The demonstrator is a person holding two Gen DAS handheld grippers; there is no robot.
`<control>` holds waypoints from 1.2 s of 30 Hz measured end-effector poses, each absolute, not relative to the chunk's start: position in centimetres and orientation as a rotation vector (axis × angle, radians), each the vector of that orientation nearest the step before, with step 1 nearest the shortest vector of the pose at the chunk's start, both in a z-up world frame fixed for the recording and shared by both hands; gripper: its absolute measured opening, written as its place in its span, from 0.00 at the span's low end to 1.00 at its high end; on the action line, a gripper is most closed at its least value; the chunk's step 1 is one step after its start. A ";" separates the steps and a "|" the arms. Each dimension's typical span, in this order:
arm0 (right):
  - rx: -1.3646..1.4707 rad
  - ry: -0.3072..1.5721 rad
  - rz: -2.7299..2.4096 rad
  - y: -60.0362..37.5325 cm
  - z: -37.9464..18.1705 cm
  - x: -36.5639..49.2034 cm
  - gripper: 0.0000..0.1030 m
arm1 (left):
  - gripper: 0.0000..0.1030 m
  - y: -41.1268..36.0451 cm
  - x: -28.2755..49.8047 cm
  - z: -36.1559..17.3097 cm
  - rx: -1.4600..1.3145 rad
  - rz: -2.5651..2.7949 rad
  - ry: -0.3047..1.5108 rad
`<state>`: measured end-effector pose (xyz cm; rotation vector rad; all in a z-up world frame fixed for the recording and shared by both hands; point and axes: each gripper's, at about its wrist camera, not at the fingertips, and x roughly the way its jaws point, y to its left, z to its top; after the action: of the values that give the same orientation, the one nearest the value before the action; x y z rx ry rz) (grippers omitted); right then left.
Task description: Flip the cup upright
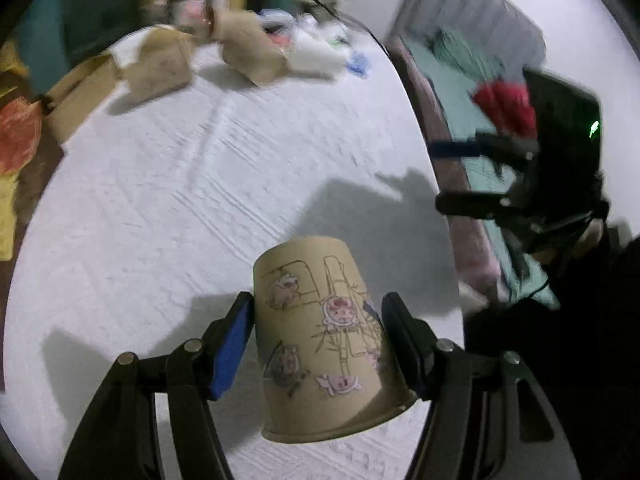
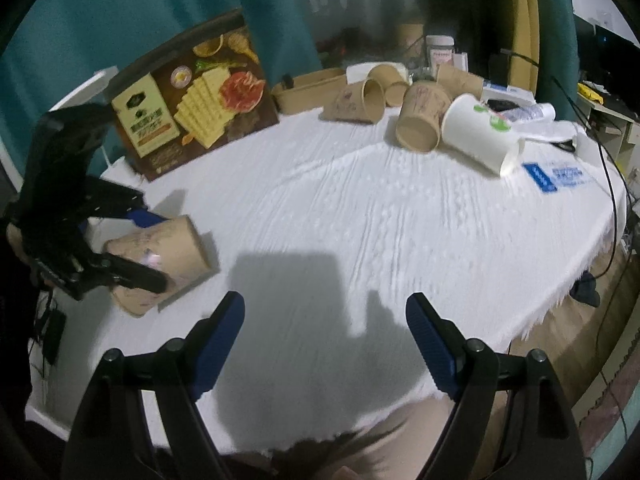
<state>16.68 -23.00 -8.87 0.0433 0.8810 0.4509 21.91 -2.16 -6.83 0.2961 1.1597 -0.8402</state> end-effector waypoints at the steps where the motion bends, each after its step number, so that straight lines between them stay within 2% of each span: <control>1: 0.042 0.885 0.452 -22.9 -9.0 16.2 0.79 | 0.64 -2.4 22.2 -7.4 0.321 -0.851 1.181; 11: 0.039 0.904 0.458 -23.0 -9.7 14.3 0.79 | 0.64 -4.3 22.2 -9.8 0.375 -0.804 1.237; 19: 0.007 0.905 0.486 -23.1 -9.5 15.0 0.79 | 0.79 -4.1 21.6 -9.0 0.326 -0.728 1.204; 27: -0.333 0.799 0.734 -20.6 -6.7 16.5 0.79 | 0.79 -4.2 18.7 -4.4 0.316 -0.657 1.105; 36: -0.668 0.758 1.036 -15.2 -5.4 18.3 0.79 | 0.79 -0.8 10.5 -1.1 0.123 -0.349 0.899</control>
<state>18.26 -15.18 -5.40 -0.6675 0.7583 1.0364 10.54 -0.83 -1.10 0.1232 0.8989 -0.3493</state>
